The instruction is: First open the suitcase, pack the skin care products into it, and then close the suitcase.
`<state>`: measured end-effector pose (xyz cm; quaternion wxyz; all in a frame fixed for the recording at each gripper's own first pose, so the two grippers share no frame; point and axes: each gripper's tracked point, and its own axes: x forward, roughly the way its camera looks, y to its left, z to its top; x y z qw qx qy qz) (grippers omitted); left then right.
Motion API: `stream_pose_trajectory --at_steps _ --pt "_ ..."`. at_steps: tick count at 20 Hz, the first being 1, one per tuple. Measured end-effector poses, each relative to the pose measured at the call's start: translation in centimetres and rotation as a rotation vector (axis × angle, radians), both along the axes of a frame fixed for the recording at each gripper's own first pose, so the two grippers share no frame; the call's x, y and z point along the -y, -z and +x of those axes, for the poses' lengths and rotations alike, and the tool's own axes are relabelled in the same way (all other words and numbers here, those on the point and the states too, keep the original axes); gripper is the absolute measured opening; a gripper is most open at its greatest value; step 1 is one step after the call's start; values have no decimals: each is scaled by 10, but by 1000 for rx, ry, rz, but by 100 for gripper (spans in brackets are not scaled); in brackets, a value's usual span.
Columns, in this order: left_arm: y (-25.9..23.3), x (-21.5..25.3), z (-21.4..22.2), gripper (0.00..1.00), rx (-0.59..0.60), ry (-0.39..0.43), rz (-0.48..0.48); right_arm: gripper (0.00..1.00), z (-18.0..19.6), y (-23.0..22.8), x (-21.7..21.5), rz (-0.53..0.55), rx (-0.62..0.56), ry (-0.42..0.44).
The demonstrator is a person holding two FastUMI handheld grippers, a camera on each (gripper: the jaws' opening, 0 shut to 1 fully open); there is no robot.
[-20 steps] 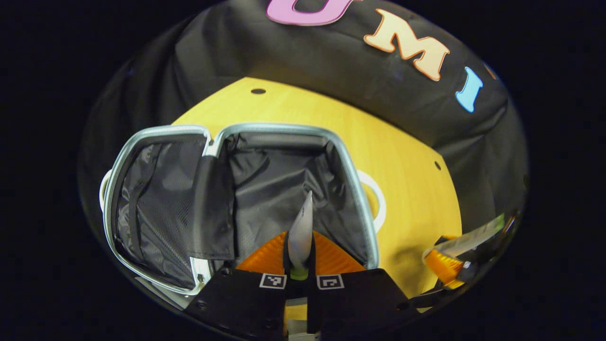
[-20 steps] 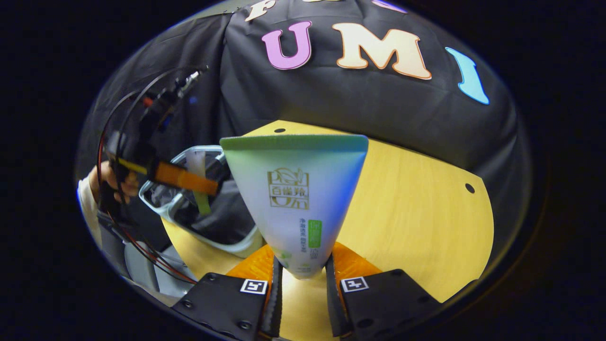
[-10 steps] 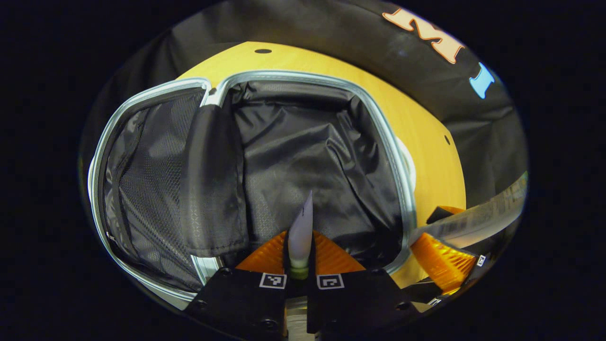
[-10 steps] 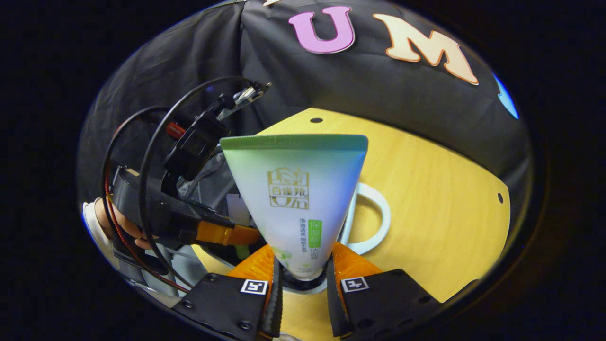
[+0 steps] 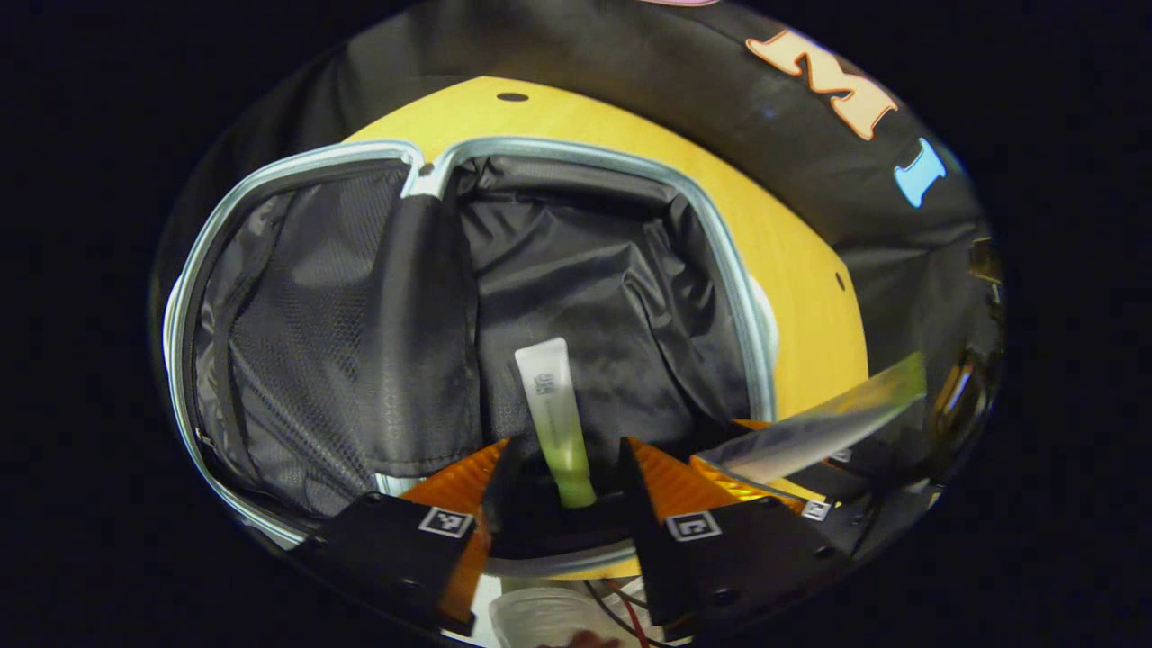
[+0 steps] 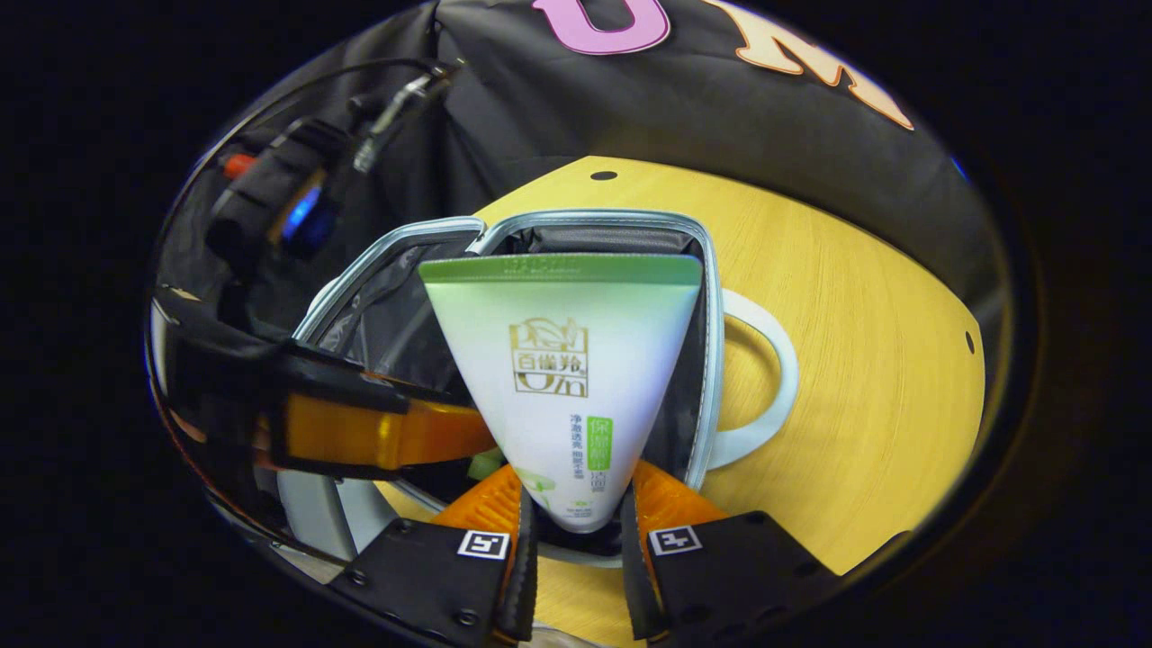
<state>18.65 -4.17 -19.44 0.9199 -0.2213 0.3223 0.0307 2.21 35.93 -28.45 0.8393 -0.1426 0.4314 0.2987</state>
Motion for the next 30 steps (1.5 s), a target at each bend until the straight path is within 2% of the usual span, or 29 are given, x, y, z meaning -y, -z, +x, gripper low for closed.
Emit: stream_pose_trajectory --at_steps 1,2,4,7,8,10,11,12,13,14,16,17,18,19,24,30 --pt "-7 -4 -2 75 22 -13 3 39 0 2 0 -6 -9 5" --pt "-15 -7 -6 80 42 -16 8 39 -2 3 1 -13 -19 10" --pt "-30 -13 -17 81 70 -14 21 40 -2 5 1 -11 -25 14" --pt "-46 -26 -32 81 102 -26 40 52 -2 2 -6 16 -17 9" --pt "-51 -31 -37 81 110 -36 39 49 1 3 -7 21 -2 5" --pt "-61 -41 -44 81 135 -52 36 71 -2 -5 -14 64 3 -2" --pt "-64 -46 -48 86 147 -60 34 83 -2 -12 -19 93 11 1" --pt "-69 -54 -51 81 163 -68 38 90 1 -21 -19 119 32 4" --pt "-70 -64 -52 86 180 -77 45 99 5 -29 -20 145 62 12" --pt "-72 -72 -57 81 186 -87 49 99 10 -43 -20 182 106 20" --pt "-75 -93 -68 81 192 -116 52 94 19 -71 -21 257 187 43" --pt "-74 -107 -73 86 190 -138 55 98 24 -84 -17 287 221 66" --pt "-74 -124 -79 81 190 -164 63 98 31 -95 -9 309 255 94" --pt "-73 -142 -84 81 194 -190 75 98 39 -106 2 319 289 128" --pt "-67 -228 -116 81 193 -305 98 98 67 -125 65 277 383 263" --pt "-48 -302 -142 81 179 -406 85 98 86 -154 128 237 500 395"
